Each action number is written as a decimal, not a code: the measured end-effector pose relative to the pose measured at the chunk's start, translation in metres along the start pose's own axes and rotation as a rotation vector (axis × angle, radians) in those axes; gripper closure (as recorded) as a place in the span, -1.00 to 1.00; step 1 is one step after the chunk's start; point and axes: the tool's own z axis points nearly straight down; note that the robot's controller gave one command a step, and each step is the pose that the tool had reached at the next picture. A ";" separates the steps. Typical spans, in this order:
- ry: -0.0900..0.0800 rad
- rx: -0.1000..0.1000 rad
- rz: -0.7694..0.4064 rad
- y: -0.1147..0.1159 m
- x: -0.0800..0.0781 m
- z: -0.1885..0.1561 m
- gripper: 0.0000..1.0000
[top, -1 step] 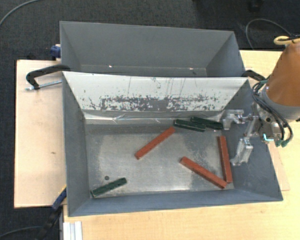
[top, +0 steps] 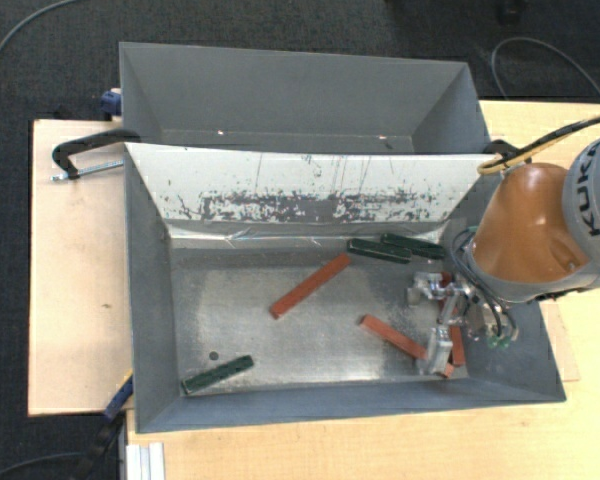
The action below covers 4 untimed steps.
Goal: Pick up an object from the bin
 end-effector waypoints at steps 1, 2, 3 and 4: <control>-0.009 0.002 -0.001 0.000 -0.002 -0.005 1.00; -0.009 0.002 -0.002 0.000 -0.003 -0.005 -1.00; -0.009 0.002 -0.002 0.000 -0.002 -0.005 1.00; -0.009 0.002 -0.002 0.000 -0.003 -0.005 -1.00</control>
Offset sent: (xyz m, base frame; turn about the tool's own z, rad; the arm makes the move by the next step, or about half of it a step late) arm 0.0000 0.0000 0.0000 0.0000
